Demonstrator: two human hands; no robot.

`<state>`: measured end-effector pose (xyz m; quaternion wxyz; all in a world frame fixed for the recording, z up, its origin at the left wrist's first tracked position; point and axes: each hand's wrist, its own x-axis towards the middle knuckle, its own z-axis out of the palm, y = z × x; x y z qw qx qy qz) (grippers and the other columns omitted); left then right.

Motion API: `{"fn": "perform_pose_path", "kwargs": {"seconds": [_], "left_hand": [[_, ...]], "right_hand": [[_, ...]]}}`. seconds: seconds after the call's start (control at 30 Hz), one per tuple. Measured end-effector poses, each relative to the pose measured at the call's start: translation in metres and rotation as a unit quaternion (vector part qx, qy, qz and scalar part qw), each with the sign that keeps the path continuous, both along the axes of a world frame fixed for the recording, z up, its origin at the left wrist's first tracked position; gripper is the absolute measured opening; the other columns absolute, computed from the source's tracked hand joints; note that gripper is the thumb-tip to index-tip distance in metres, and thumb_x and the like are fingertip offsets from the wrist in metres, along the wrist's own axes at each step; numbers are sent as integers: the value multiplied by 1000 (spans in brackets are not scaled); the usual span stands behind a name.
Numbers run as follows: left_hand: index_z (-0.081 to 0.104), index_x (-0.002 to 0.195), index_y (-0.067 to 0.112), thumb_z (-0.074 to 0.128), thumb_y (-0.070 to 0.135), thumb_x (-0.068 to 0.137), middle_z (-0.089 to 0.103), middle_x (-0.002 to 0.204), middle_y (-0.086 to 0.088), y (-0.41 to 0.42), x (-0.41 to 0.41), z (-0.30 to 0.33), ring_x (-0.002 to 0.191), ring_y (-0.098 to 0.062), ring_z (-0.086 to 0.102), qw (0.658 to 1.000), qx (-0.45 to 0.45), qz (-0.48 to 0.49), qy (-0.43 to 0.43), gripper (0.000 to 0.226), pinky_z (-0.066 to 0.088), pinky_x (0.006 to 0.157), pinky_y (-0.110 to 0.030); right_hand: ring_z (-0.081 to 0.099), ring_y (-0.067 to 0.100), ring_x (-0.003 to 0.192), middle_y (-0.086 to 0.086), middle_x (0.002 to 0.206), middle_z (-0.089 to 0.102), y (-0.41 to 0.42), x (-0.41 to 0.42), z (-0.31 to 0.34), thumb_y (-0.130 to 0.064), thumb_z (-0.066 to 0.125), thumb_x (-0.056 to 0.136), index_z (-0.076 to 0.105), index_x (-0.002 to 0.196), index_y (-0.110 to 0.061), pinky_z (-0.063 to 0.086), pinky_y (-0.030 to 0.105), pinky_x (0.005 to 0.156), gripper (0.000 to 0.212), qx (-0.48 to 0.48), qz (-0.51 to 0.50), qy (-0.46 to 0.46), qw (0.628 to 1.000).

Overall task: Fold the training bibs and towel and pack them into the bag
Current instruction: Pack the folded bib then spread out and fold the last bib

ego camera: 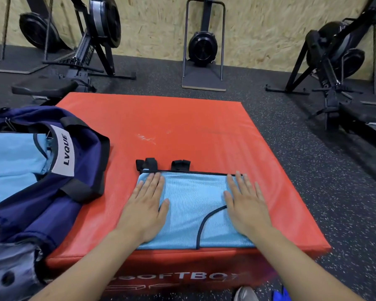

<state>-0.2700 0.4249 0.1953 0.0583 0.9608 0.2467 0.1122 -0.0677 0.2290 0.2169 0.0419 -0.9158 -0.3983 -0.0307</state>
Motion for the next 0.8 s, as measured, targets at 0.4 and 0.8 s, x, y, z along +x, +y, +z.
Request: {"fn": "perform_pose_path", "kwargs": {"seconds": [0.4, 0.8], "left_hand": [[5, 159, 16, 2, 55, 98, -3, 166, 2, -19, -15, -11, 153, -10, -7, 1000, 3, -7, 20, 72, -6, 122, -32], [32, 154, 5, 23, 41, 104, 27, 162, -9, -66, -6, -3, 151, -20, 23, 998, 9, -53, 15, 62, 12, 119, -37]], "right_hand": [[-11, 7, 152, -11, 167, -4, 1, -30, -11, -58, -5, 89, 6, 161, -27, -7, 34, 124, 79, 17, 105, 49, 993], [-17, 6, 151, -9, 166, -6, 14, -72, -6, -45, 7, 99, 5, 160, -22, -10, 33, 122, 65, 19, 208, 77, 975]]}}
